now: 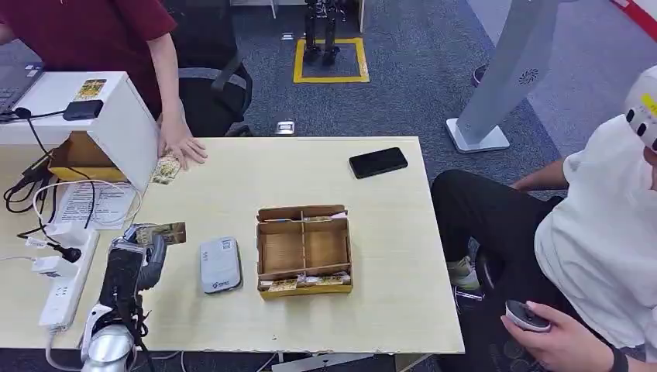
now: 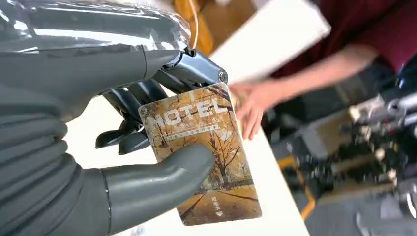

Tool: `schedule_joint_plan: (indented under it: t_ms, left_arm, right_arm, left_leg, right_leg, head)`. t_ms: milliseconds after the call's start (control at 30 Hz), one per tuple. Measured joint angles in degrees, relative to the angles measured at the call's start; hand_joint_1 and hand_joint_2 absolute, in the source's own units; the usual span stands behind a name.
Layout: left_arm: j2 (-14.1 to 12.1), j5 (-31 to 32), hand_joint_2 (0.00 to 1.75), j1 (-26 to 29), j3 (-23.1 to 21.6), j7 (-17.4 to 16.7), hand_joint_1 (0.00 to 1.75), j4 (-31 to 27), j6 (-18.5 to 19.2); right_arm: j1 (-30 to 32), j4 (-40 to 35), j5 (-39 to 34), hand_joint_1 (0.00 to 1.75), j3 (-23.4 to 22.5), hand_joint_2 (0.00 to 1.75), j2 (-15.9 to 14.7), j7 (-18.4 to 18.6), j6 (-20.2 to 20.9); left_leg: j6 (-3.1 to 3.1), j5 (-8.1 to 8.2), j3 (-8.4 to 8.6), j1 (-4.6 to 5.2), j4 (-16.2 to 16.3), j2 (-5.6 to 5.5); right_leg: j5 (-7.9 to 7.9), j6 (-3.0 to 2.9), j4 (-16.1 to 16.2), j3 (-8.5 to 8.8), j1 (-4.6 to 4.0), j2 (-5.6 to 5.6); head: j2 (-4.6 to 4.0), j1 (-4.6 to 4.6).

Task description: Pass the card to the sensor for recognition and then transmit it.

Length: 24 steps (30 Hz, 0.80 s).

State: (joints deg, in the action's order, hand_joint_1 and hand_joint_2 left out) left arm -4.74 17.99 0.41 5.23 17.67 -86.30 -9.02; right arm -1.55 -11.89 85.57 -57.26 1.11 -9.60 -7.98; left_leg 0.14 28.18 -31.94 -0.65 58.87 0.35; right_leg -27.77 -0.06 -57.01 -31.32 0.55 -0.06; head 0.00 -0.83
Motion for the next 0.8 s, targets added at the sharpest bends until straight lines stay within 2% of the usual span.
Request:
schedule_joint_plan:
  t_ms: [133, 233, 400, 667, 800]
  left_arm:
    - [-0.6, 2.0, 1.75, 1.1, -0.9, -3.2, 1.75, -1.4, 1.7]
    - [-2.1, 3.8, 1.75, 2.0, -1.9, -5.2, 1.75, -1.4, 4.6]
    - [-3.3, 4.4, 1.75, 3.7, -2.6, -5.7, 1.75, -1.4, 7.1]
    - [-3.7, 5.3, 1.75, 4.5, -3.4, -6.5, 1.75, -1.4, 7.7]
    - [-3.8, 8.2, 1.75, 4.5, -3.8, -7.7, 1.75, -1.1, 7.1]
  right_arm:
    - [0.1, 0.0, 0.0, 0.00, -0.3, 1.75, 0.0, 0.0, 0.0]
    - [0.1, 0.0, 0.0, 0.00, -0.8, 1.75, 0.0, -0.2, 0.0]
    - [0.2, 0.0, 0.0, 0.00, -1.3, 1.75, 0.0, -0.2, -0.3]
    - [0.2, 0.0, 0.2, 0.00, -1.6, 1.75, 0.0, 0.2, -0.3]
    - [0.2, 0.0, 0.2, 0.00, -1.6, 1.75, 0.1, 0.0, -0.3]
  left_leg:
    - [0.00, 0.00, 0.00, 0.00, 0.0, -0.01]
    - [0.00, 0.00, 0.01, 0.00, 0.0, 0.00]
    - [0.00, 0.00, 0.01, 0.00, 0.0, 0.00]
    - [0.00, 0.00, -0.01, 0.00, 0.0, -0.01]
    - [0.00, 0.00, 0.01, 0.00, 0.0, -0.01]
  right_leg:
    - [0.00, 0.00, 0.0, 0.00, 0.00, -0.01]
    - [0.00, 0.00, 0.0, 0.00, 0.00, 0.00]
    - [0.00, 0.00, 0.0, 0.00, 0.00, 0.00]
    - [0.00, 0.00, 0.0, 0.01, 0.01, -0.01]
    - [0.00, 0.00, 0.0, 0.00, 0.00, -0.01]
  head:
    - [0.00, 0.00]
    - [0.00, -0.02]
    - [0.00, -0.02]
    - [0.00, 0.00]
    - [0.00, -0.02]
